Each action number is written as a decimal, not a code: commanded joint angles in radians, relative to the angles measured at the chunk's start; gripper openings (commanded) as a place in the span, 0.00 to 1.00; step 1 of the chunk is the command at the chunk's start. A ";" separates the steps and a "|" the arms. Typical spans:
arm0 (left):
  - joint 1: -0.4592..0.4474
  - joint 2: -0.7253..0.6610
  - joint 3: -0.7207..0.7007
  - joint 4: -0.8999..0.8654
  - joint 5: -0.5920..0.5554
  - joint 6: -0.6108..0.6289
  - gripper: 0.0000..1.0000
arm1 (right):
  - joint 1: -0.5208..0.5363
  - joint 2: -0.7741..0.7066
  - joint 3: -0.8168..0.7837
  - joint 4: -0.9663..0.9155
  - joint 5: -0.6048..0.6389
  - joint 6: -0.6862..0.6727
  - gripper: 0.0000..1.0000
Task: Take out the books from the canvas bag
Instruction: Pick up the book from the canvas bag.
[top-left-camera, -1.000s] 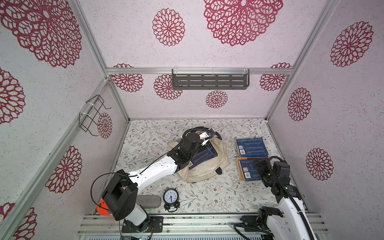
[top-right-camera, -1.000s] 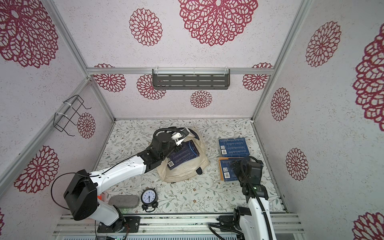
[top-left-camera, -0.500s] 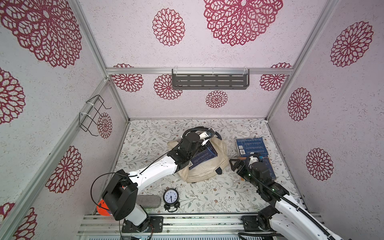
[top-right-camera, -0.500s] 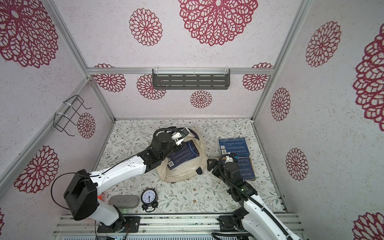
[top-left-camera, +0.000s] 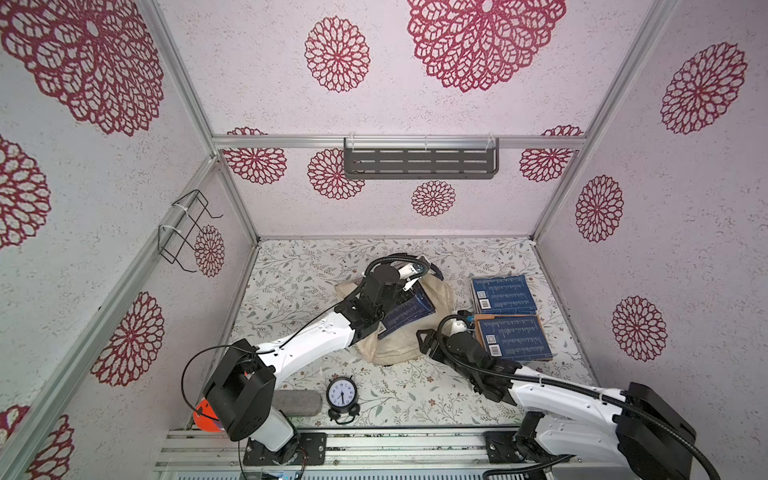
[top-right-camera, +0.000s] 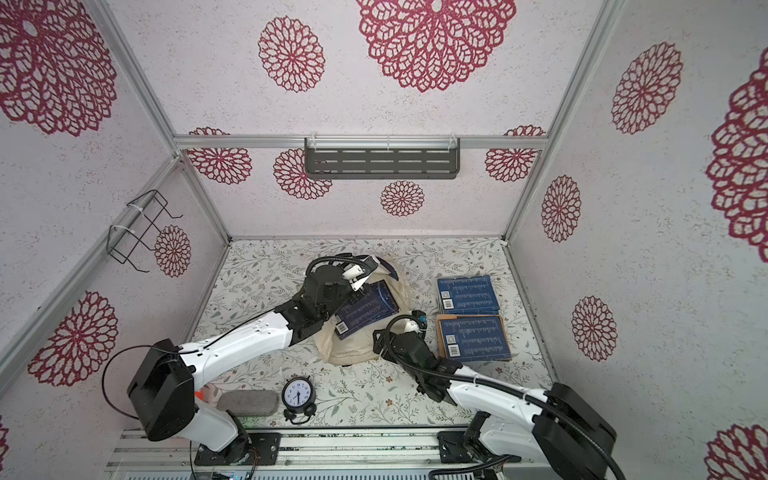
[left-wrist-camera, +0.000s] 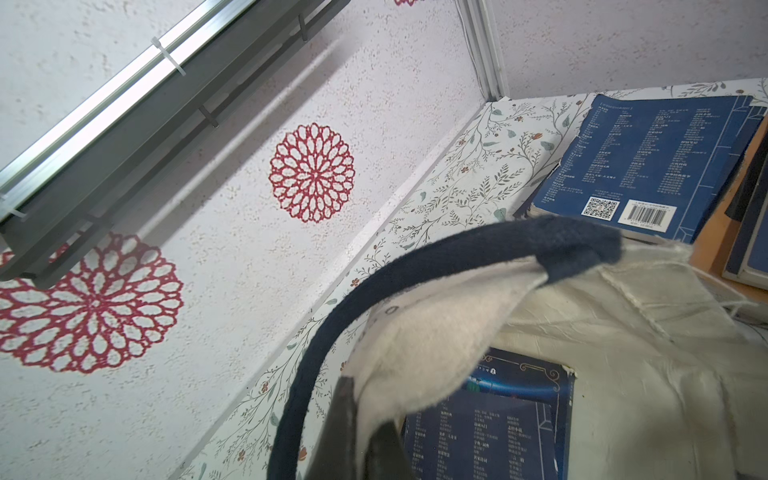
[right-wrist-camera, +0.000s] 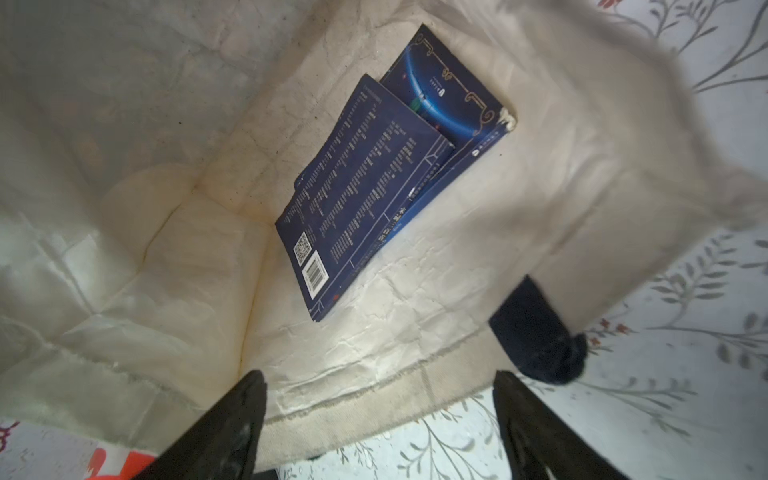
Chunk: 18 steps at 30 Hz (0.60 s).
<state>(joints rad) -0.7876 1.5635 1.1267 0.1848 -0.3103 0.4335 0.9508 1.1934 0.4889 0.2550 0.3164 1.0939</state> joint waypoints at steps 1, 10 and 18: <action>-0.014 -0.038 -0.010 0.054 0.000 0.005 0.00 | 0.035 0.100 0.082 0.117 0.063 0.062 0.85; -0.022 -0.059 -0.030 0.085 0.008 0.015 0.00 | 0.043 0.353 0.187 0.225 0.038 0.138 0.77; -0.024 -0.070 -0.037 0.093 0.014 0.016 0.00 | 0.040 0.512 0.266 0.264 0.031 0.187 0.68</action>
<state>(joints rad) -0.8024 1.5391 1.0962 0.2054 -0.3050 0.4377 0.9913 1.6855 0.7269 0.4686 0.3347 1.2407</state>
